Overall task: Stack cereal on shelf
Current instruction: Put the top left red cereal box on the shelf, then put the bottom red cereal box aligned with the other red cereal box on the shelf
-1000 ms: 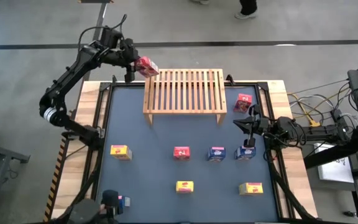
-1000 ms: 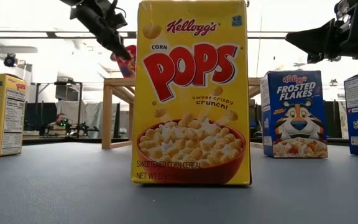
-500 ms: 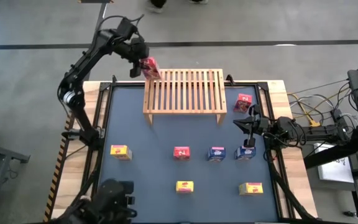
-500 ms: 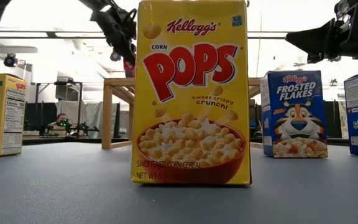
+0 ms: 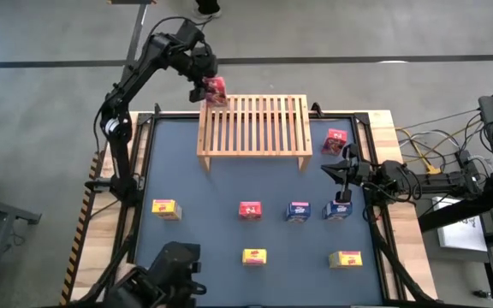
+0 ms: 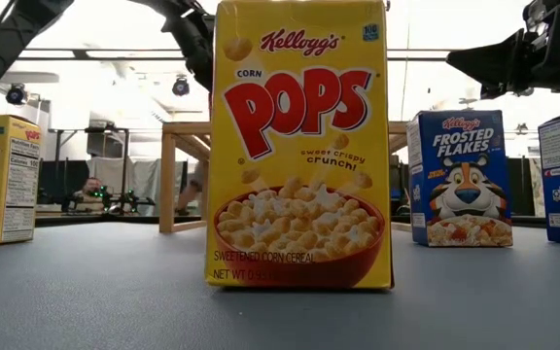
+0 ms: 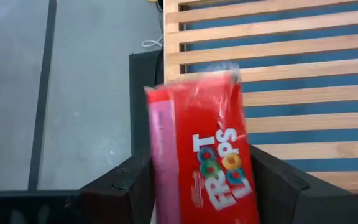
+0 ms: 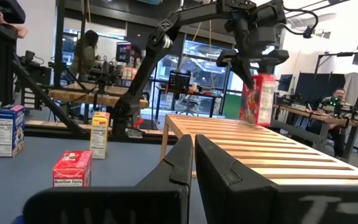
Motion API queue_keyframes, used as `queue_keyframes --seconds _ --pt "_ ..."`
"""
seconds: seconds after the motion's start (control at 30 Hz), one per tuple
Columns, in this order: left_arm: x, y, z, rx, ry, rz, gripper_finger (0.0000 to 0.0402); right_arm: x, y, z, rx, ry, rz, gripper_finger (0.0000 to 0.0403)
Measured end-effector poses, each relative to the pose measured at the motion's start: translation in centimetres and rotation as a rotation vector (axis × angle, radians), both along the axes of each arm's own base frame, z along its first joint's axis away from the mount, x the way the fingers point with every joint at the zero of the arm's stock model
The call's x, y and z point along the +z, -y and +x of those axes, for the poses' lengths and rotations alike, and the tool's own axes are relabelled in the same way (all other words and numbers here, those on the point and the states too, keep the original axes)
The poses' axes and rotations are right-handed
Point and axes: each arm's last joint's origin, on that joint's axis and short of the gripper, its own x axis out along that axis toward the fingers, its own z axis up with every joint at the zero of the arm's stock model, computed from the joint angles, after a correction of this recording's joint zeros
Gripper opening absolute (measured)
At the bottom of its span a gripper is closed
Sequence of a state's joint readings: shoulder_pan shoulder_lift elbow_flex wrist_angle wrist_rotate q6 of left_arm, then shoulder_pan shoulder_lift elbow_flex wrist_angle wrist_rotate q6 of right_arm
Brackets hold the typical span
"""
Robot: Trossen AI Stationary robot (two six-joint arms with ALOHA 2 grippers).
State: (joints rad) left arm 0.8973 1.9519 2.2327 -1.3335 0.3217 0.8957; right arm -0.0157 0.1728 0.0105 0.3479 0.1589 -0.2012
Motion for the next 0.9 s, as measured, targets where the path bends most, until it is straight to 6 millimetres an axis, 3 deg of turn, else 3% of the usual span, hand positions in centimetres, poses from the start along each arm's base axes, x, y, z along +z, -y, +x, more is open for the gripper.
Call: queue_keyframes --seconds 0.37,0.9 --pt "0.2 0.4 0.1 0.034 -0.052 -0.01 0.0213 0.0 0.0 0.0 0.0 0.0 0.0 0.0009" --pt "3.6 2.0 -1.5 0.102 -0.047 0.082 0.0213 0.0 0.0 0.0 0.0 0.0 0.0 0.0009"
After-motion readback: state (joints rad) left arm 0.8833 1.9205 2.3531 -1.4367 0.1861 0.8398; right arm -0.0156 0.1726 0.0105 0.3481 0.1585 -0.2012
